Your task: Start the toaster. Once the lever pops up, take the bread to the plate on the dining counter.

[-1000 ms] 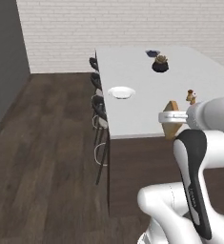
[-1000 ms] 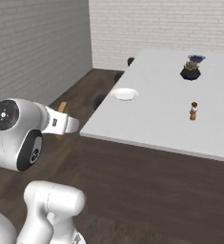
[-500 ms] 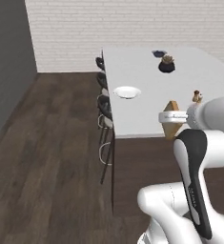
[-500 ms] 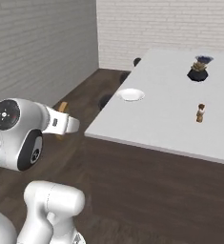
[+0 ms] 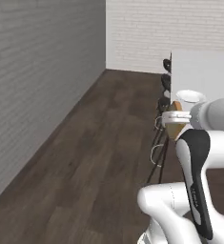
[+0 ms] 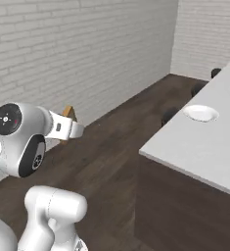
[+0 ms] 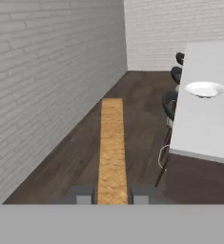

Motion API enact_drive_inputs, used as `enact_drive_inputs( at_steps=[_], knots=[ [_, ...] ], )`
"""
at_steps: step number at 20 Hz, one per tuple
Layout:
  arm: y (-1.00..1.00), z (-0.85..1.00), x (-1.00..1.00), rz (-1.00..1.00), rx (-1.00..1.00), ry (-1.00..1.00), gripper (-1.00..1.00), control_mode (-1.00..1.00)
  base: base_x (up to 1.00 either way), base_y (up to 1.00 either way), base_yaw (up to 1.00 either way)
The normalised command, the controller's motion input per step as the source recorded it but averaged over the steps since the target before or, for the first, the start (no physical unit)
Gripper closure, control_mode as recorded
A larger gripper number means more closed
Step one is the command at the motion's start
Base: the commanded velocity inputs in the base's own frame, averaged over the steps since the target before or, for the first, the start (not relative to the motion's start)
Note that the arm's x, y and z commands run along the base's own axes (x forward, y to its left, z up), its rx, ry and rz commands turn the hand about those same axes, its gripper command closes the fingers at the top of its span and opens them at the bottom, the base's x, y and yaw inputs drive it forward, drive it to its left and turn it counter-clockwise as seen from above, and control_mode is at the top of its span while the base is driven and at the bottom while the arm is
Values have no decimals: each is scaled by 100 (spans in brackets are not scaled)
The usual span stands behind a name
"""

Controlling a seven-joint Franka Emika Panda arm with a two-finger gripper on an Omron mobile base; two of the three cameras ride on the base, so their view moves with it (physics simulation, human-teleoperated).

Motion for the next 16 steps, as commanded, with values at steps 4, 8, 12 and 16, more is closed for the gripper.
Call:
enact_drive_inputs(
  at_steps=[4,8,12,16],
  knots=[
    [0,0,0,0,0,0,100,100,0,76,79],
    [0,0,0,0,0,0,100,100,7,39,87],
    [0,0,0,0,0,0,100,100,82,24,61],
    [0,0,0,0,0,0,100,100,100,3,21]
  ],
)
